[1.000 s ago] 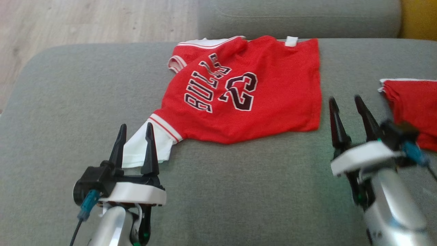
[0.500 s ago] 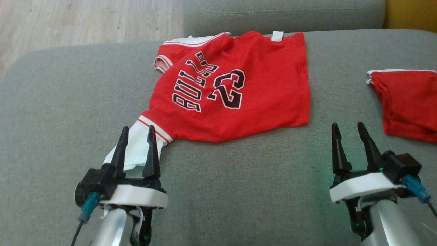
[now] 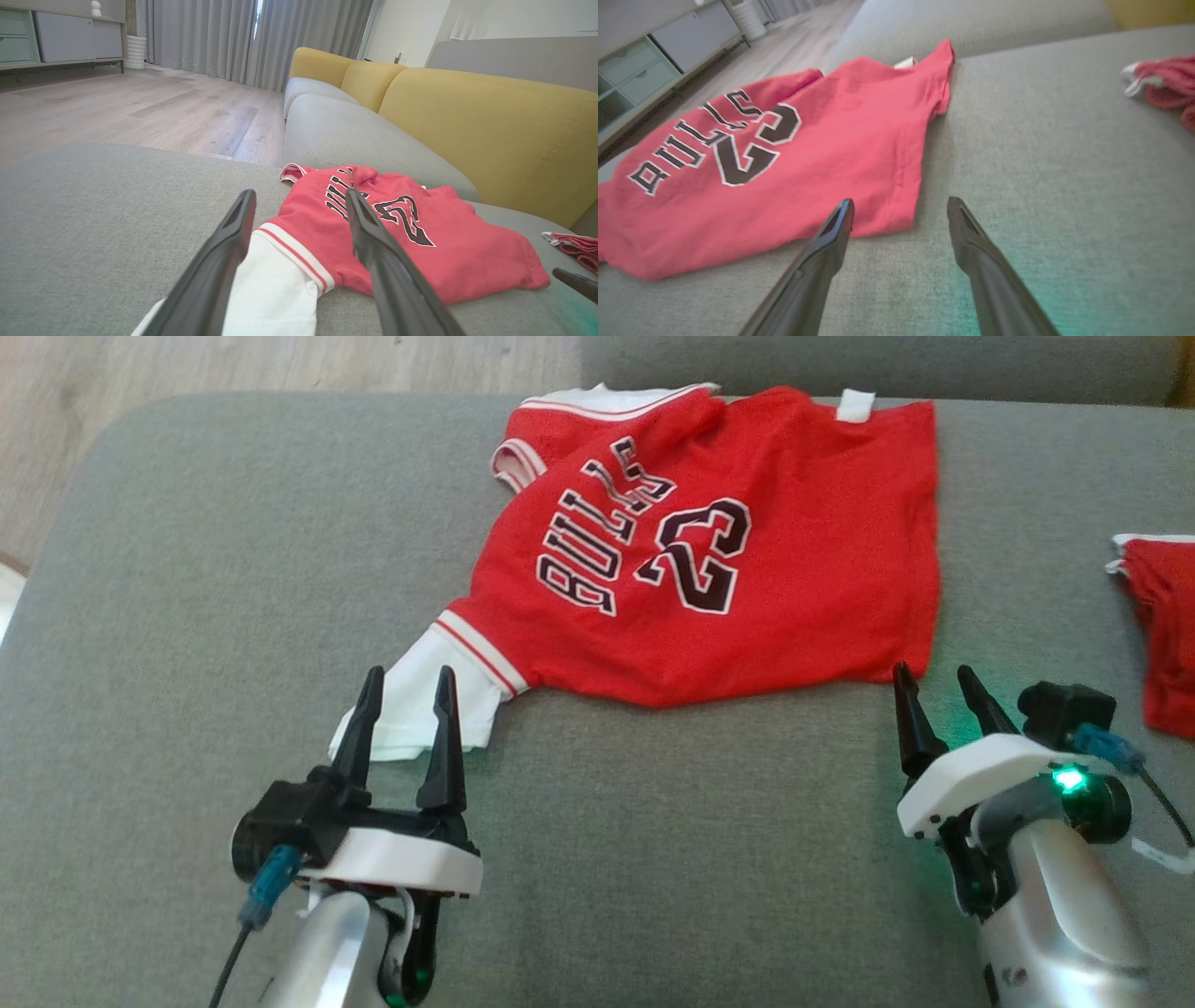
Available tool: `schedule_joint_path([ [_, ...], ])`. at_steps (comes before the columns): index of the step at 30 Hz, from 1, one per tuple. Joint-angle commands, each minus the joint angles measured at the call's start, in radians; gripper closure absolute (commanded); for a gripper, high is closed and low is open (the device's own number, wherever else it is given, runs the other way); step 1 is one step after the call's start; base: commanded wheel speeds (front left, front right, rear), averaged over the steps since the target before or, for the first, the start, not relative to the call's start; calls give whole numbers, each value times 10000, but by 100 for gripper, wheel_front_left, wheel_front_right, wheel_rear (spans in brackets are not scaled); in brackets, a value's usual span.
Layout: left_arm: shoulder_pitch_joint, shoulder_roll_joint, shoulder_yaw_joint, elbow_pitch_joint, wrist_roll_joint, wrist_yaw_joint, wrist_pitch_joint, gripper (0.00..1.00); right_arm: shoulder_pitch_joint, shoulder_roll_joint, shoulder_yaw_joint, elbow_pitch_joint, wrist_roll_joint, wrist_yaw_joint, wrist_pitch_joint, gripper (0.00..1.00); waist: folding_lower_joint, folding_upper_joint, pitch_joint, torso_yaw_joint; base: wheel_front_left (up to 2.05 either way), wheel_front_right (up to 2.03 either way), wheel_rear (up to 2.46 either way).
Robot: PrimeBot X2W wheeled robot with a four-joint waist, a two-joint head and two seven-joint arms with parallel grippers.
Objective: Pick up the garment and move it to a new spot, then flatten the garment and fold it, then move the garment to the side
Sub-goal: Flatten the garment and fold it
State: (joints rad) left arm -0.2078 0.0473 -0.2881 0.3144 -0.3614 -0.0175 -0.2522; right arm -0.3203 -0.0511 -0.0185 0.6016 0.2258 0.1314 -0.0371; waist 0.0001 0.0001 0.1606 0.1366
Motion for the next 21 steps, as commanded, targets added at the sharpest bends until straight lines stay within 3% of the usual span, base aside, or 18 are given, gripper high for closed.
schedule_joint_path([
  [1, -422, 31, 222, -267, -51, 39, -95, 0, -518, 8, 122, 27, -57, -7, 60, 0, -1, -1, 127, 153, 0, 0, 0],
  [9, -509, 31, 67, -233, -163, 162, -95, 0, -1606, 8, 486, 1813, 204, -7, -29, 0, -1, -1, 268, 321, 0, 0, 0],
  [10, -504, 31, 65, -214, -162, 167, -95, 0, -1687, 8, 604, 1949, 275, -7, -107, 33, -1, -1, 263, 307, 0, 0, 0],
  [11, -497, 30, 67, -196, -159, 170, -95, 0, -1756, 8, 730, 2067, 370, -7, -198, 100, -1, -1, 252, 283, 0, 0, 0],
  [21, -393, 30, 232, -112, -91, 157, -95, 0, -2028, 8, 1472, 2090, 386, -7, -1683, 100, -1, -1, -95, -168, 0, 0, 0],
])
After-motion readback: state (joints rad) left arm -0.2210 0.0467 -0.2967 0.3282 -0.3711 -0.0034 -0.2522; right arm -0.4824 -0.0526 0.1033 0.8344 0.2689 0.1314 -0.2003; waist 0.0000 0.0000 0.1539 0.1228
